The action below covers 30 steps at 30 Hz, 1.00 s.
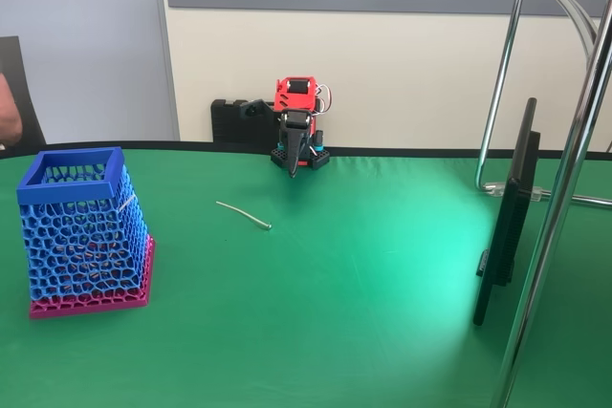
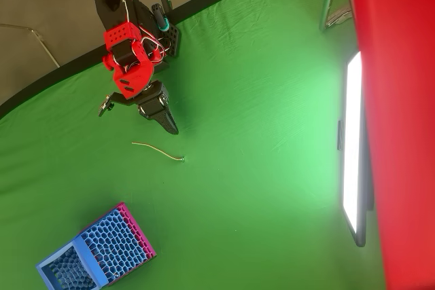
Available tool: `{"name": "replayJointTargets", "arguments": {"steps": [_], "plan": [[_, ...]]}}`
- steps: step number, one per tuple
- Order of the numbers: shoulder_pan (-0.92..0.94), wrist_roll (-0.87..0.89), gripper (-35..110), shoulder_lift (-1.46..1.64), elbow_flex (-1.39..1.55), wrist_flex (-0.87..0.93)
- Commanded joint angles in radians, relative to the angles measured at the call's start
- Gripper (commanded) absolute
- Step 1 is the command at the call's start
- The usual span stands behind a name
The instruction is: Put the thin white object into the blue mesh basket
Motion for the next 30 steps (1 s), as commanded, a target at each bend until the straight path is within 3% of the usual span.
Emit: {"name": "replayJointTargets", "arguments": {"steps": [1,30], "plan": [[0.006,0.006,1,0.008,0.008,0.003],[0.021,0.038,1,-0.087,-0.052,-0.008]]}}
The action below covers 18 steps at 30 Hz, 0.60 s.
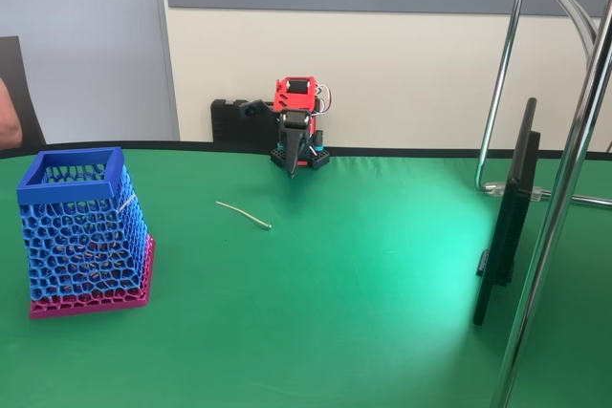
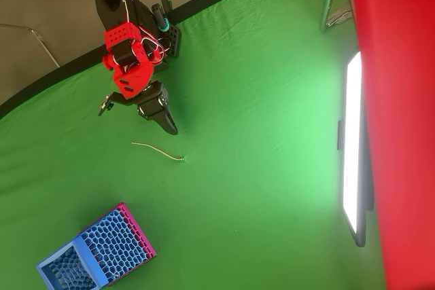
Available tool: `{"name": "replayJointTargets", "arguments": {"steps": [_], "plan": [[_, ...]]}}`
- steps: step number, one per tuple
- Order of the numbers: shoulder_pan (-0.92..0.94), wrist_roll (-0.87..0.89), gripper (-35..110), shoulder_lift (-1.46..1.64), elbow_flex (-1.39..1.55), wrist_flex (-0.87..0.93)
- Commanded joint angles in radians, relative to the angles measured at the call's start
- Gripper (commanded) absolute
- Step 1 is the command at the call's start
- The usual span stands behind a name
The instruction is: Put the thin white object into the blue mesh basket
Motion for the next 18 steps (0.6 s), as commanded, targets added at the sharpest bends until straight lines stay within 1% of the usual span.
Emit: {"name": "replayJointTargets", "arguments": {"steps": [1,18], "plan": [[0.011,0.014,1,-0.057,-0.054,-0.008],[0.071,0.098,1,-0.483,-0.310,-0.008]]}}
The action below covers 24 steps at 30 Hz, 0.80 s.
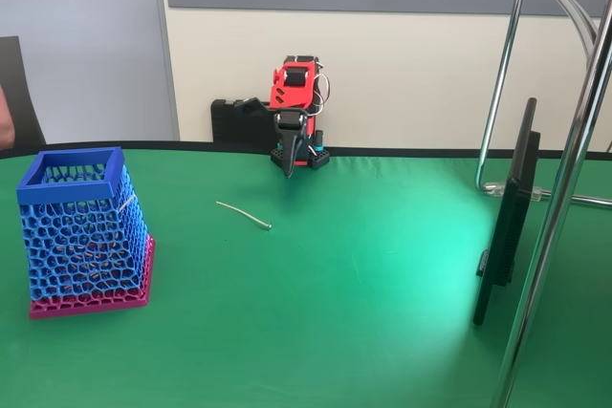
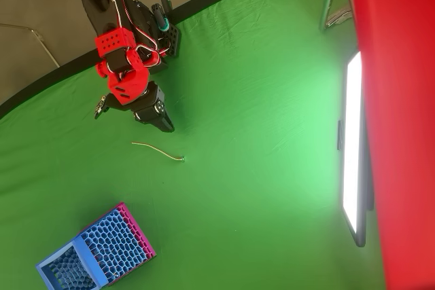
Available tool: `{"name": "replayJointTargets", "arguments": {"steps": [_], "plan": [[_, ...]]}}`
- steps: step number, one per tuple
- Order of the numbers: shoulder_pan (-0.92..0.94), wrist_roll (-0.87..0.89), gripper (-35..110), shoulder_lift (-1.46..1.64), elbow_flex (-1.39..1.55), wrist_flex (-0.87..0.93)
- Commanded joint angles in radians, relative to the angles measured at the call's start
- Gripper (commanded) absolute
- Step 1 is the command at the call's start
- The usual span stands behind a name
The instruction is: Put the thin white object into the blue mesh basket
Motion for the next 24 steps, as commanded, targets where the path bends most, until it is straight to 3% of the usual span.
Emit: {"name": "replayJointTargets", "arguments": {"steps": [1,24], "plan": [[0.018,0.020,1,-0.084,-0.084,-0.008],[0.117,0.129,1,-0.744,-0.522,0.058]]}}
